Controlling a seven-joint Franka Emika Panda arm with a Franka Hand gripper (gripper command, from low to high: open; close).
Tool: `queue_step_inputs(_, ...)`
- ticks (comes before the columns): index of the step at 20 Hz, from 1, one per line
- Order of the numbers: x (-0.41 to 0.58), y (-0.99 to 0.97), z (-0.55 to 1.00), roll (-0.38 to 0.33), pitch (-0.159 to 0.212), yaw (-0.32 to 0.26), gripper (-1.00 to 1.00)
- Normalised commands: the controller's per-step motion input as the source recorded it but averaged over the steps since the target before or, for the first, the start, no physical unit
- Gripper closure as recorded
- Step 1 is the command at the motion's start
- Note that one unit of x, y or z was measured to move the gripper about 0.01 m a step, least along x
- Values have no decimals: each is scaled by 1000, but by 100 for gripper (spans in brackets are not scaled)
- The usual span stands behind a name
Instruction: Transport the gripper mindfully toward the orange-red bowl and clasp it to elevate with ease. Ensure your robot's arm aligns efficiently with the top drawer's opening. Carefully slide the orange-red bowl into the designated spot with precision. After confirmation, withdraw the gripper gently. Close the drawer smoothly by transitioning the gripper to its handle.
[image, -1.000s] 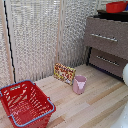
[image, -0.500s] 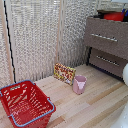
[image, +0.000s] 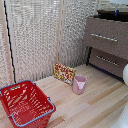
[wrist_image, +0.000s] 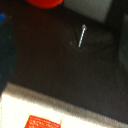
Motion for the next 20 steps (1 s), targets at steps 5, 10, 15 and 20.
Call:
queue_step_inputs(5, 15, 247, 122, -131, 36, 187, -100)
queue_step_inputs(10, 0, 218, 214, -158, 56, 181, -100)
queue_step_inputs(15, 0, 220, 234, -222, 44, 147, -100)
queue_step_inputs(20, 4, 193, 150, -279, 18, 130, -100)
